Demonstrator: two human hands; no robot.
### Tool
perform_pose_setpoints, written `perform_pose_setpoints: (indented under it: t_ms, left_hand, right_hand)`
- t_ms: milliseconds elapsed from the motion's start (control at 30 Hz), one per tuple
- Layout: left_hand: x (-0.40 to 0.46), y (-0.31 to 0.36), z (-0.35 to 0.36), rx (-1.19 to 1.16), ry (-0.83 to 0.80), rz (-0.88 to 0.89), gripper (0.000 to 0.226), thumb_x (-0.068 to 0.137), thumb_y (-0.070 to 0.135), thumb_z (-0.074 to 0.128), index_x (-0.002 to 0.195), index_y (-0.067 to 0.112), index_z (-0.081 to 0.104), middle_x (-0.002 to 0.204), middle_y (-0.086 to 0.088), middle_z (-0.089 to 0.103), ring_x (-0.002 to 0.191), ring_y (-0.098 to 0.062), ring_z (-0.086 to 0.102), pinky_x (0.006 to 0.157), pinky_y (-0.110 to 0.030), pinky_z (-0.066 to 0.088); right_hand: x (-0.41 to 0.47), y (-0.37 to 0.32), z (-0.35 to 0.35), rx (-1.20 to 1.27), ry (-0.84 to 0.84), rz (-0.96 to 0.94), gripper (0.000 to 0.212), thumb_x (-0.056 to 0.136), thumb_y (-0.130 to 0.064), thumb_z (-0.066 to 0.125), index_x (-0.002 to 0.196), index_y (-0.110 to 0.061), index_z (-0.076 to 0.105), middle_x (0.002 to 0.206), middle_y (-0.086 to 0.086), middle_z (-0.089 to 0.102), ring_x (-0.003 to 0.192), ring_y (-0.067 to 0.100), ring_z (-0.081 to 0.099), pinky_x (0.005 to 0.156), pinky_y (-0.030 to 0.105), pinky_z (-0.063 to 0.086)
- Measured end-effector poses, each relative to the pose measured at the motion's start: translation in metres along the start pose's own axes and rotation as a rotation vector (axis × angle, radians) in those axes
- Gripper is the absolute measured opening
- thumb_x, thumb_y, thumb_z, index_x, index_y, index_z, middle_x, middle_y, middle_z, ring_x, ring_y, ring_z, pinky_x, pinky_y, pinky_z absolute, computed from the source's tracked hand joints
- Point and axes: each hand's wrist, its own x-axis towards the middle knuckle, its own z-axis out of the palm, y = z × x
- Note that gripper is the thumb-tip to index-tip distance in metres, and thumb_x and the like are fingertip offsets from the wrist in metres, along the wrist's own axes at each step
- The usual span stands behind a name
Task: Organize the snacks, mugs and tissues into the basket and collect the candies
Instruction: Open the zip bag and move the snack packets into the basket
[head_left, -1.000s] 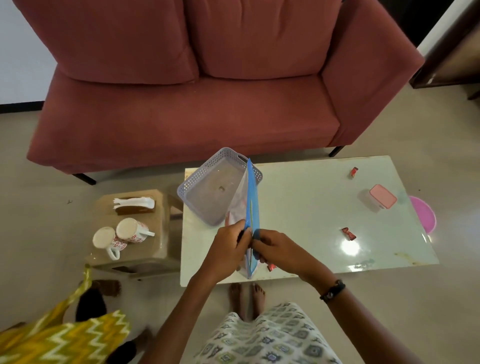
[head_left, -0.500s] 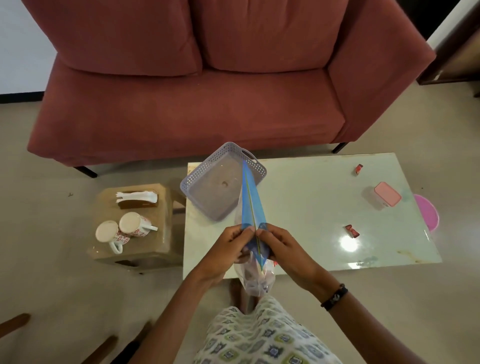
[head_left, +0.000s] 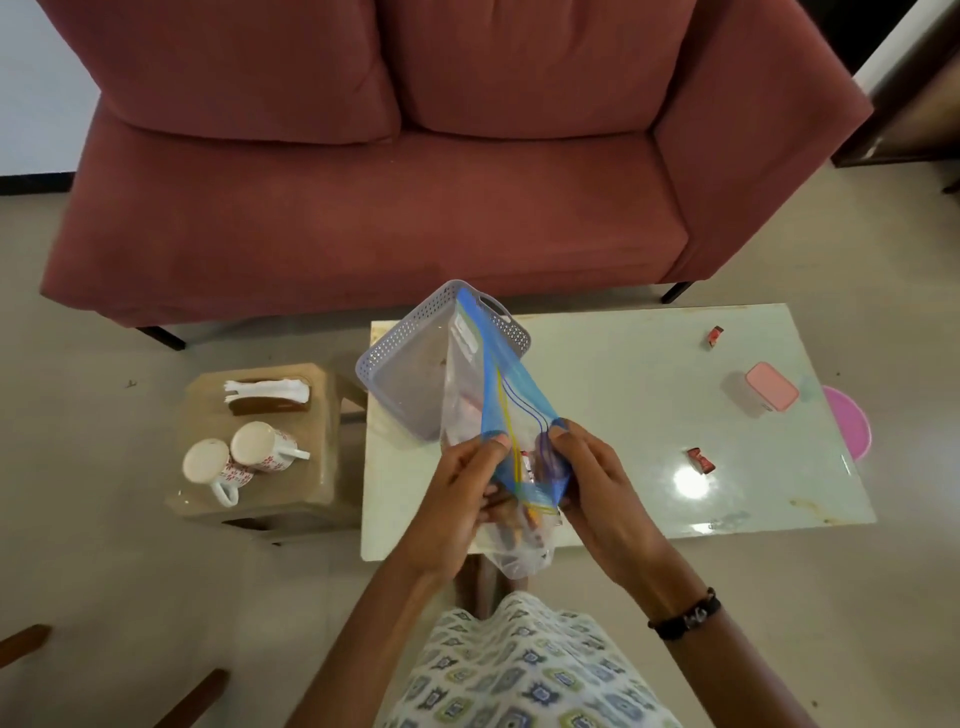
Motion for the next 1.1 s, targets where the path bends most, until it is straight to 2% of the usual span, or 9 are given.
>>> perform_pose_setpoints:
  t_ms: [67, 167, 267, 400, 500, 600, 767, 967, 1100]
  left_hand:
    - [0.005, 0.008, -0.01, 0.152, -0.043, -0.036, 0.037, 0.095, 0.01, 0.043, 0.059, 0.014, 0.042, 0.042, 0.01, 0.032, 0.034, -0.001, 0.026, 0.035, -0.012, 0.023]
    - [0.012, 0.017, -0.019, 0.374, -0.076, -0.058, 0.029, 0.093, 0.01, 0.046, 0.064, 0.011, 0.046, 0.047, 0.005, 0.031, 0.036, -0.003, 0.026, 0.037, -0.014, 0.024]
    - [0.021, 0.024, -0.019, 0.554, -0.066, -0.025, 0.021, 0.091, 0.018, 0.05, 0.074, 0.006, 0.053, 0.052, 0.001, 0.039, 0.042, -0.007, 0.034, 0.042, -0.019, 0.032]
    - [0.045, 0.031, -0.015, 0.868, 0.032, 0.071, 0.032, 0.087, 0.03, 0.051, 0.086, -0.001, 0.055, 0.06, -0.001, 0.048, 0.054, -0.016, 0.042, 0.055, -0.032, 0.038]
    - [0.058, 0.035, -0.006, 1.0, -0.007, 0.069, 0.027, 0.089, 0.027, 0.049, 0.077, 0.003, 0.053, 0.061, -0.001, 0.046, 0.056, -0.019, 0.042, 0.055, -0.03, 0.036]
    - [0.059, 0.033, -0.003, 1.05, -0.032, 0.113, 0.035, 0.089, 0.021, 0.049, 0.058, 0.012, 0.036, 0.057, -0.002, 0.039, 0.053, -0.017, 0.036, 0.051, -0.028, 0.028]
    - [0.045, 0.011, -0.012, 0.968, -0.12, 0.127, 0.031, 0.09, 0.022, 0.051, 0.072, -0.003, 0.054, 0.061, -0.007, 0.047, 0.056, -0.018, 0.04, 0.057, -0.032, 0.033]
    - [0.039, 0.006, -0.015, 0.951, -0.128, 0.153, 0.031, 0.093, 0.025, 0.049, 0.08, -0.001, 0.06, 0.063, -0.009, 0.055, 0.055, -0.012, 0.046, 0.057, -0.029, 0.038]
    - [0.038, 0.009, -0.023, 1.065, -0.046, 0.181, 0.035, 0.09, 0.023, 0.052, 0.057, 0.011, 0.046, 0.05, 0.0, 0.04, 0.047, -0.011, 0.034, 0.047, -0.02, 0.027]
  right_hand:
    - [-0.001, -0.003, -0.005, -0.205, -0.067, -0.03, 0.038, 0.1, -0.012, 0.034, 0.063, -0.007, 0.044, 0.063, 0.003, 0.046, 0.059, 0.013, 0.042, 0.056, 0.02, 0.039]
    - [0.0, -0.008, -0.004, -0.364, -0.114, -0.012, 0.043, 0.102, -0.012, 0.031, 0.062, -0.019, 0.045, 0.056, -0.011, 0.05, 0.052, 0.005, 0.042, 0.055, 0.013, 0.036]
    - [0.001, -0.01, -0.002, -0.476, -0.157, -0.025, 0.037, 0.101, -0.012, 0.033, 0.069, -0.008, 0.05, 0.056, -0.013, 0.049, 0.05, 0.0, 0.039, 0.054, 0.011, 0.033]
    - [0.001, -0.006, -0.006, -0.59, -0.182, -0.046, 0.039, 0.094, -0.025, 0.035, 0.087, 0.012, 0.048, 0.072, 0.022, 0.046, 0.063, 0.016, 0.04, 0.059, 0.022, 0.034]
    - [-0.001, -0.004, -0.009, -0.661, -0.197, -0.049, 0.038, 0.093, -0.025, 0.035, 0.084, 0.009, 0.049, 0.075, 0.026, 0.05, 0.062, 0.024, 0.043, 0.062, 0.027, 0.037]
    - [-0.002, 0.0, -0.014, -0.745, -0.117, -0.036, 0.038, 0.09, -0.03, 0.04, 0.073, 0.004, 0.046, 0.067, 0.022, 0.048, 0.058, 0.014, 0.04, 0.056, 0.028, 0.034]
    - [0.01, 0.003, -0.019, -1.083, 0.193, -0.174, 0.029, 0.088, -0.027, 0.057, 0.068, -0.01, 0.044, 0.051, -0.006, 0.04, 0.047, 0.013, 0.032, 0.048, 0.02, 0.027]
    - [0.027, -0.003, -0.012, -1.356, -0.014, -0.332, 0.03, 0.095, -0.022, 0.046, 0.067, -0.012, 0.04, 0.059, -0.002, 0.041, 0.051, 0.015, 0.034, 0.051, 0.027, 0.023]
    - [0.028, -0.006, -0.021, -1.381, 0.08, -0.322, 0.032, 0.092, -0.017, 0.049, 0.062, -0.007, 0.041, 0.055, 0.003, 0.041, 0.051, 0.022, 0.035, 0.052, 0.032, 0.029]
